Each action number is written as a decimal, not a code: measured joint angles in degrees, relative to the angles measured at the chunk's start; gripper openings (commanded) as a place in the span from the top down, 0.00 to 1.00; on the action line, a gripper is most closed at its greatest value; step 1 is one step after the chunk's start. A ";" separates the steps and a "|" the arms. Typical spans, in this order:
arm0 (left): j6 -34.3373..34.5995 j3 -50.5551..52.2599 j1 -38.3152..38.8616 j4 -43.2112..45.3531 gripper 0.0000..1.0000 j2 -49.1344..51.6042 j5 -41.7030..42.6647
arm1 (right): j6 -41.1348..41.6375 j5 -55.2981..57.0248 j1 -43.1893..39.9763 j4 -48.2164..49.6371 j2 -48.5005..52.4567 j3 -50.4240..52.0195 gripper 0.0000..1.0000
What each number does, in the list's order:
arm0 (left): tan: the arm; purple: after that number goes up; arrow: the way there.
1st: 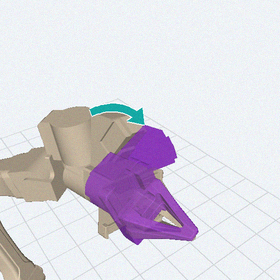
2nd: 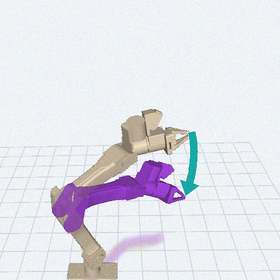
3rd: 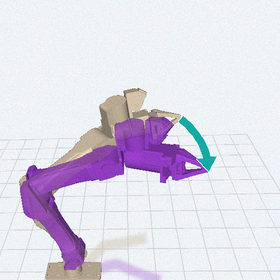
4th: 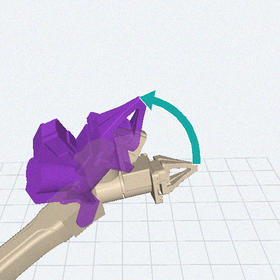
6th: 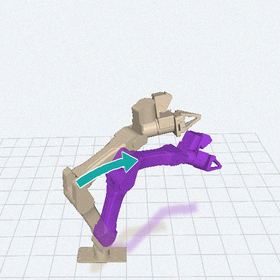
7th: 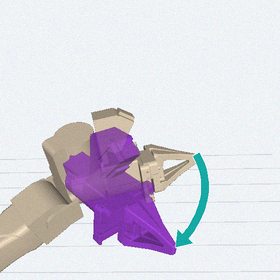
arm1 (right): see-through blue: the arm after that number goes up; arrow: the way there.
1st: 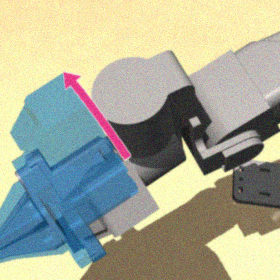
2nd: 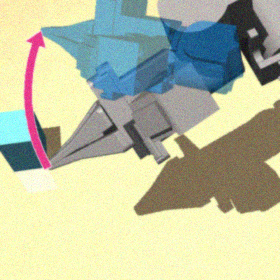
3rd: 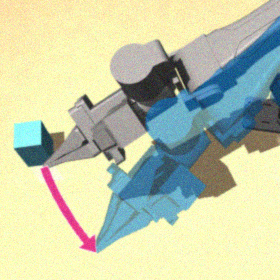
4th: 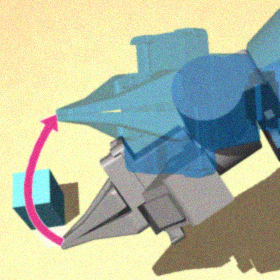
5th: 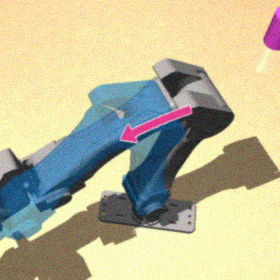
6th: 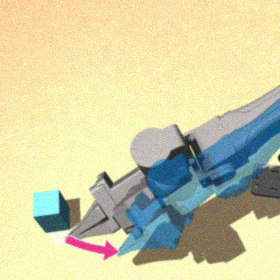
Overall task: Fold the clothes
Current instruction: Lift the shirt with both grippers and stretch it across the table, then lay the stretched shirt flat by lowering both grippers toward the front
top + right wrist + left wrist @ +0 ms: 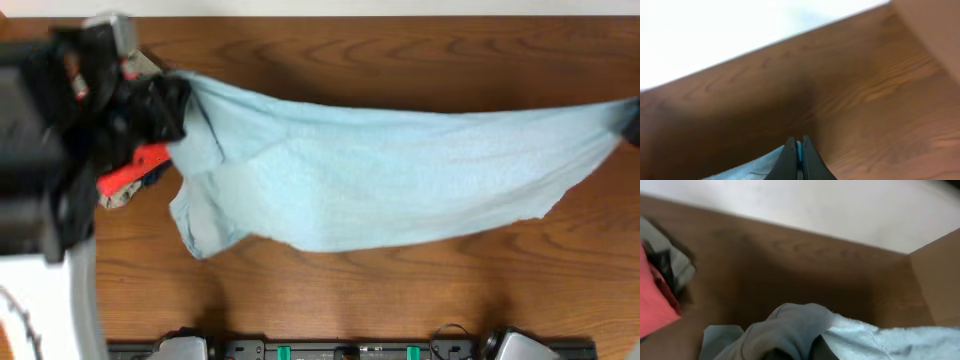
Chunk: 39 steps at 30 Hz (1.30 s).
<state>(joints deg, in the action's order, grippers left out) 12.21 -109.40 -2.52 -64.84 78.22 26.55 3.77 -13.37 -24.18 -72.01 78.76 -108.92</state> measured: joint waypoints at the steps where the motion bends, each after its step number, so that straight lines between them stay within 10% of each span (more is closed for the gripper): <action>1: 0.00 0.04 0.00 0.76 0.94 2.05 0.07 | -0.15 -0.59 0.31 0.44 1.75 0.02 0.99; 19: 11.93 -3.39 1.95 58.53 0.94 23.45 0.15 | 11.72 -4.31 3.37 44.52 21.35 -5.42 0.99; 29: 3.04 -12.94 1.99 16.41 0.94 19.78 0.74 | 8.11 -1.14 -1.79 17.86 16.98 -14.80 0.99; 39: -9.97 -3.26 1.99 -15.10 0.94 22.56 -1.73 | 4.35 8.79 -1.84 0.28 22.12 0.72 0.99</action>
<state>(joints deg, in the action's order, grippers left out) 2.24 -112.66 -0.54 -79.94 100.77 24.82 8.12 -4.58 -26.02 -71.72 100.88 -108.20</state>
